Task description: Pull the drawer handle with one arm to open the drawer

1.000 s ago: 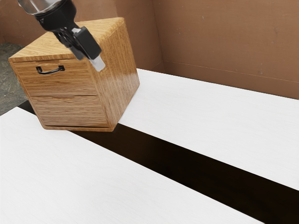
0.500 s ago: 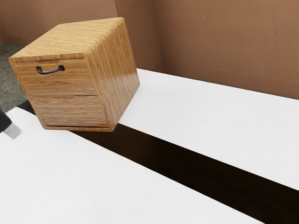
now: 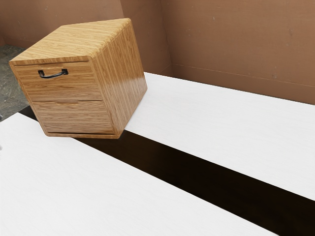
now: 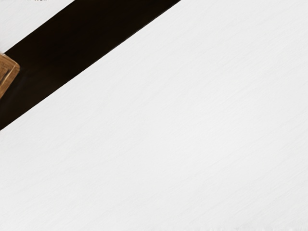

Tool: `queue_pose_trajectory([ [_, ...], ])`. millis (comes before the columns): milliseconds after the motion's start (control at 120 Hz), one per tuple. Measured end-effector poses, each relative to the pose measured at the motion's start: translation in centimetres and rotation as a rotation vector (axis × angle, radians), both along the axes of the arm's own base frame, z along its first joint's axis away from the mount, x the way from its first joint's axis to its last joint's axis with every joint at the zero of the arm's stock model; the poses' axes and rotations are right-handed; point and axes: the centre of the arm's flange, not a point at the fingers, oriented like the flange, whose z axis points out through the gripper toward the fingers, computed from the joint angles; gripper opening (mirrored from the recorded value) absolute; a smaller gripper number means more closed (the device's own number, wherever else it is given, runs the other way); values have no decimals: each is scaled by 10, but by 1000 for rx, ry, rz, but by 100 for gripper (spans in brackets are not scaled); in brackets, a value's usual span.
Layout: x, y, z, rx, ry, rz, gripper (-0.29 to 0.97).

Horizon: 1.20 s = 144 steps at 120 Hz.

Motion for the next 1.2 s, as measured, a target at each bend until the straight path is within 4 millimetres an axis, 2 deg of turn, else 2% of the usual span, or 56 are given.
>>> queue_pose_trajectory([
  [75, 13, 26, -8, 13, 2, -58, 68],
  [158, 14, 56, -14, 23, -13, -115, 68],
  [233, 9, 99, -23, 7, -31, -132, 68],
  [300, 30, 133, -45, -5, -2, -157, 68],
  [367, 48, 147, -57, 17, 12, -200, 68],
  [483, 53, 174, -54, 64, -22, -250, 68],
  [583, 64, 185, -47, 113, -33, -299, 68],
  [700, 66, 213, -42, 140, -47, -323, 68],
  [842, 87, 239, -40, 186, -16, -339, 68],
  [883, 99, 241, -41, 197, -4, -352, 68],
  [1008, 150, 238, -47, 213, 19, -406, 68],
  [1200, 179, 238, -51, 237, -37, -462, 68],
])
